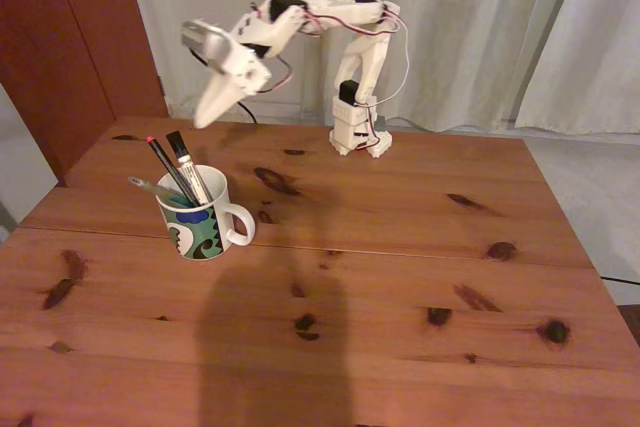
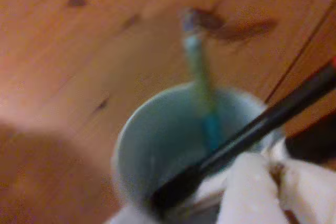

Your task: Clean up the desk and place the pens and markers into the cup

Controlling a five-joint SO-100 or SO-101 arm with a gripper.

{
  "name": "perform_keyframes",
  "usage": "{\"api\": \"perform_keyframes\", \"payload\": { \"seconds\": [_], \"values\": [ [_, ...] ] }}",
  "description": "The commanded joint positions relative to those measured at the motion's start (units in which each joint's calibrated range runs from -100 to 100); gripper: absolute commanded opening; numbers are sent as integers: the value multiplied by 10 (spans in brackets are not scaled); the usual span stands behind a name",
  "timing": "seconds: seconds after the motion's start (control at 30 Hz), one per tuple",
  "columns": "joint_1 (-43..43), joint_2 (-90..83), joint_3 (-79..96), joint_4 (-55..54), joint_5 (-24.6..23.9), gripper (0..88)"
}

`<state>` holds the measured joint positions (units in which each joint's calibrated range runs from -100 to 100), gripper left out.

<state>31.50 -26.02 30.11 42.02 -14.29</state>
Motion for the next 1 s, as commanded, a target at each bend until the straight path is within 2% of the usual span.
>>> {"api": "perform_keyframes", "payload": {
  "seconds": [0.0, 0.13, 0.4, 0.67, 0.97],
  "values": [
    [-18, -106, 71, -9, 2, 9],
    [-52, -209, 186, 3, 2, 9],
    [-184, -406, 341, 137, 4, 9],
    [-300, -557, 500, 141, 5, 14],
    [-407, -677, 655, 141, 92, 15]
  ]
}}
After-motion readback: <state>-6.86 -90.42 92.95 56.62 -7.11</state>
